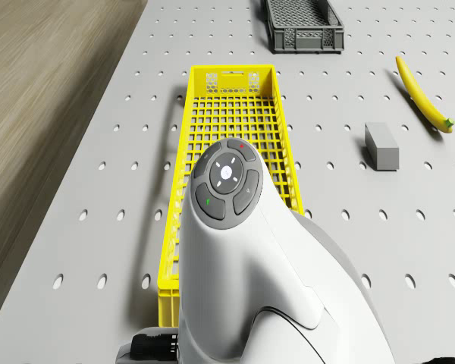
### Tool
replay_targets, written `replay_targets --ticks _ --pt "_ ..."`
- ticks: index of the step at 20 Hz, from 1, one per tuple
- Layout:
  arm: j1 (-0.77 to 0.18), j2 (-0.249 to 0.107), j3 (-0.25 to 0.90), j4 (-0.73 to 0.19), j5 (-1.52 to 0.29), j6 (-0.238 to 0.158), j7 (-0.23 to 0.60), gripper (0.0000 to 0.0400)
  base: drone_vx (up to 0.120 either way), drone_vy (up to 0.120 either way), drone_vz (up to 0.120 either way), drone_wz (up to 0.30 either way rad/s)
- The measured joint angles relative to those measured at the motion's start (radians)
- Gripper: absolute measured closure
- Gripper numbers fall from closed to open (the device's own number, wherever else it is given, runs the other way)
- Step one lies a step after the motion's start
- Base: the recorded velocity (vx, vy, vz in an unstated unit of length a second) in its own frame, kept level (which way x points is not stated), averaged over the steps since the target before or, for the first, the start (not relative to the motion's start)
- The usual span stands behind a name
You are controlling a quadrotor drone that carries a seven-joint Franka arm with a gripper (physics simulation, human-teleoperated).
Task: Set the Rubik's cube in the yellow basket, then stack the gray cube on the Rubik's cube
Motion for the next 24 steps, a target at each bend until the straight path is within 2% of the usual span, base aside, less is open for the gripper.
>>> replay_targets --ticks 24 --pt "-0.009 -0.031 0.004 0.002 0.013 0.029 0.007 0.0075 0.120 0.000 0.000 0.000"
